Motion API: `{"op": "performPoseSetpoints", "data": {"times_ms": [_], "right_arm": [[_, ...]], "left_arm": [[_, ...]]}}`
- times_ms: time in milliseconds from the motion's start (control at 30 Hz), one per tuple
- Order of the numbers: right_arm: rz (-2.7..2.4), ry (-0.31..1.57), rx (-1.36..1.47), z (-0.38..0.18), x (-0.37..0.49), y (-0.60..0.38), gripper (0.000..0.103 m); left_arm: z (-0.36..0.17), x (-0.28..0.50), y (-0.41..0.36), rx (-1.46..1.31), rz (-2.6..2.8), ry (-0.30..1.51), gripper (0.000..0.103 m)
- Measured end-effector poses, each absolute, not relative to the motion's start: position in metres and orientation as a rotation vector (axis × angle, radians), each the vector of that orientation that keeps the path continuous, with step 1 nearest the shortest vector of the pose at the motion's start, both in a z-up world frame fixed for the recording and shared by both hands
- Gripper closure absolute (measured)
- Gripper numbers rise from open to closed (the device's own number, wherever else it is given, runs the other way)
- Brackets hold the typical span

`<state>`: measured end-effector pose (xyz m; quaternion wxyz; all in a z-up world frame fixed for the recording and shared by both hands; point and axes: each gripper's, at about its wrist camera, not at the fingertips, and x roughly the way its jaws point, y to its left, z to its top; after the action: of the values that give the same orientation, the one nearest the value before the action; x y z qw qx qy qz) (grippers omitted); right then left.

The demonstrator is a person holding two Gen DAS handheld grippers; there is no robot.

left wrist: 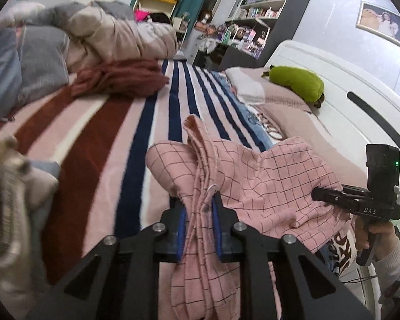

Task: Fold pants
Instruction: 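Grasp the folded pants with both tools and lift them off the blanket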

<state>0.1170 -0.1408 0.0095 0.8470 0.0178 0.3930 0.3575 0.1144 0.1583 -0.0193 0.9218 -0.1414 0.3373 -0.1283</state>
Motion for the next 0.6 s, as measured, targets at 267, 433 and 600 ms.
{"op": "performPoseSetpoints", "data": {"times_ms": [267,433,600], "right_arm": [[0.809,0.751,0.068,0.057,0.108,-0.090,0.083],[0.895,0.714,0.062,0.078,0.107,-0.036,0.083],[0.995,0.706,0.041,0.084,0.111,0.024,0.083]], "left_arm": [[0.039,0.085,0.215,-0.238,-0.255,0.604,0.089],[0.067,0.064,0.271,-0.242,-0.211,0.582,0.089],[0.083,0.041,0.328,-0.230,-0.115,0.566,0.089]]}}
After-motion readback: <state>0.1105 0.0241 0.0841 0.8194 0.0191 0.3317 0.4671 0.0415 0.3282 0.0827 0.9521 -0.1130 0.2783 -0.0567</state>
